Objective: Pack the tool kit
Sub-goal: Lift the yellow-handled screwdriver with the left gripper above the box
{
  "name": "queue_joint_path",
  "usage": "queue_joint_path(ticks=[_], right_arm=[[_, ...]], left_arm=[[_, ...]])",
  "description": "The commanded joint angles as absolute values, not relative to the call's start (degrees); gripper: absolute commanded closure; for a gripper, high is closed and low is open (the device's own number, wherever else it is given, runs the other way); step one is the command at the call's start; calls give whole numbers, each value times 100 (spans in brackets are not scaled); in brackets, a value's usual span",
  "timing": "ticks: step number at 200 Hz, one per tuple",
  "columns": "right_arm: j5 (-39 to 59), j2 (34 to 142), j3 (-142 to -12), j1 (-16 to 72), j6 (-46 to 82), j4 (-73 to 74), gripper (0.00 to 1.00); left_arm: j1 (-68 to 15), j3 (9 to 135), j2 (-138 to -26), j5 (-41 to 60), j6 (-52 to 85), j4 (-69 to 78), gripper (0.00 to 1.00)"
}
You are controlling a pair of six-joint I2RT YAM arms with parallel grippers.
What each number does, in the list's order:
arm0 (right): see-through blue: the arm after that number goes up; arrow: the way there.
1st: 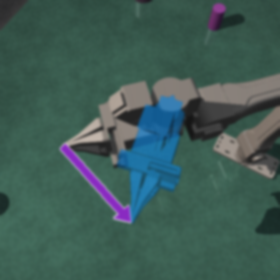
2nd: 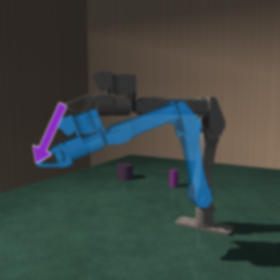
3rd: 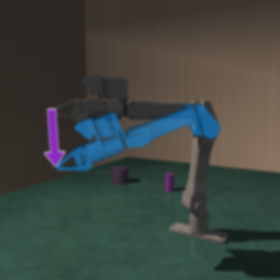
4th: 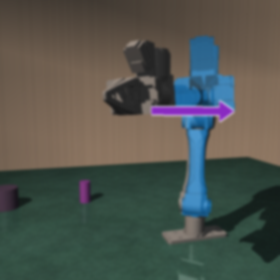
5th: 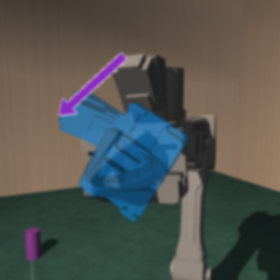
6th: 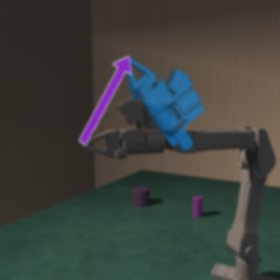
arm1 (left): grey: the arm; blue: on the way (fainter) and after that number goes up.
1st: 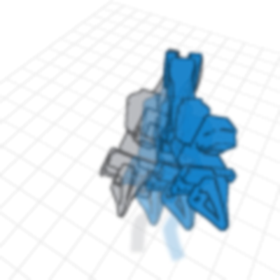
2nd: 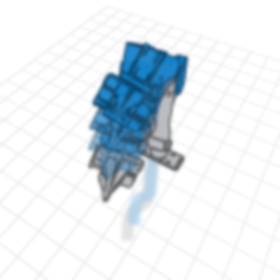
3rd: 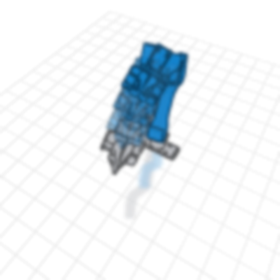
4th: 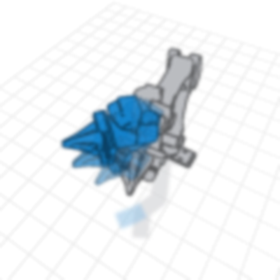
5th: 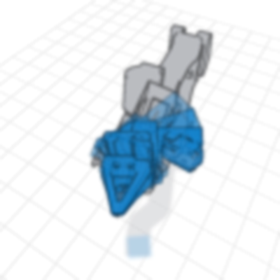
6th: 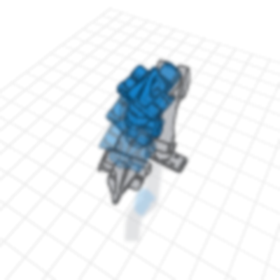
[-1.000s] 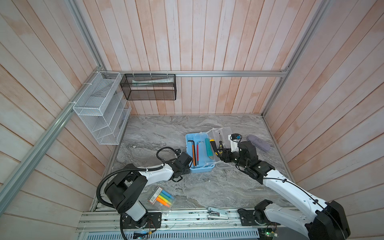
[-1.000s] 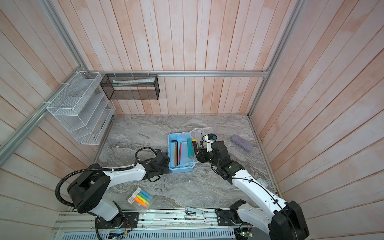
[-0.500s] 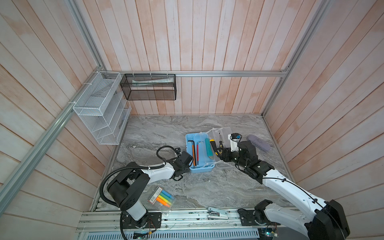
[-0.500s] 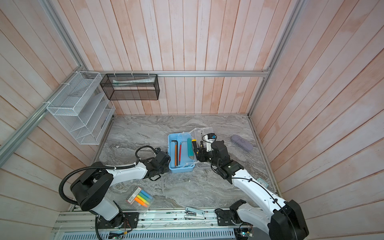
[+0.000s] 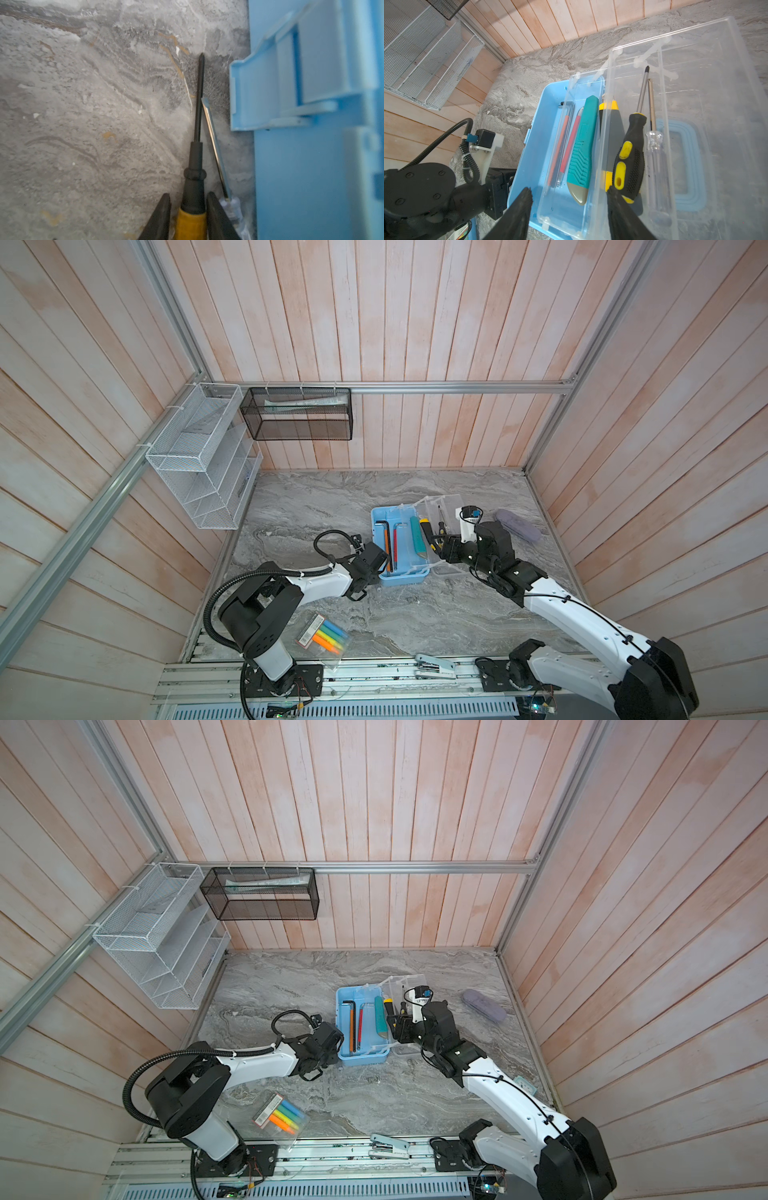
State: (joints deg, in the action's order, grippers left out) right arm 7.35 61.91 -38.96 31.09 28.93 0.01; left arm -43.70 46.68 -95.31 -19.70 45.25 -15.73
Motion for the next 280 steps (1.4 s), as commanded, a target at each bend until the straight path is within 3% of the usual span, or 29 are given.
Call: queue_joint_path(ticks=[1, 41, 96, 129, 233, 280], right_arm=[[738, 6268, -3887, 3146, 2944, 122, 42], [782, 6358, -3913, 3146, 2953, 166, 42], [793, 6381, -3910, 3139, 2953, 235, 42], [825, 6400, -3907, 3137, 2953, 254, 43], [1002, 5979, -3907, 3016, 3145, 367, 43], [1042, 5542, -3875, 2604, 3285, 261, 42]], left_arm=[[-4459, 4566, -9850, -2071, 4622, -2441, 68], [-4519, 4605, -9976, -2068, 4649, -2487, 68], [-4512, 4604, -9924, -2104, 4641, -2594, 81], [-4421, 4621, -9763, -2186, 4605, -2732, 100], [-4228, 5093, -7701, -2052, 4386, -3085, 100], [-4350, 5791, -7453, -1579, 4196, -2234, 100]])
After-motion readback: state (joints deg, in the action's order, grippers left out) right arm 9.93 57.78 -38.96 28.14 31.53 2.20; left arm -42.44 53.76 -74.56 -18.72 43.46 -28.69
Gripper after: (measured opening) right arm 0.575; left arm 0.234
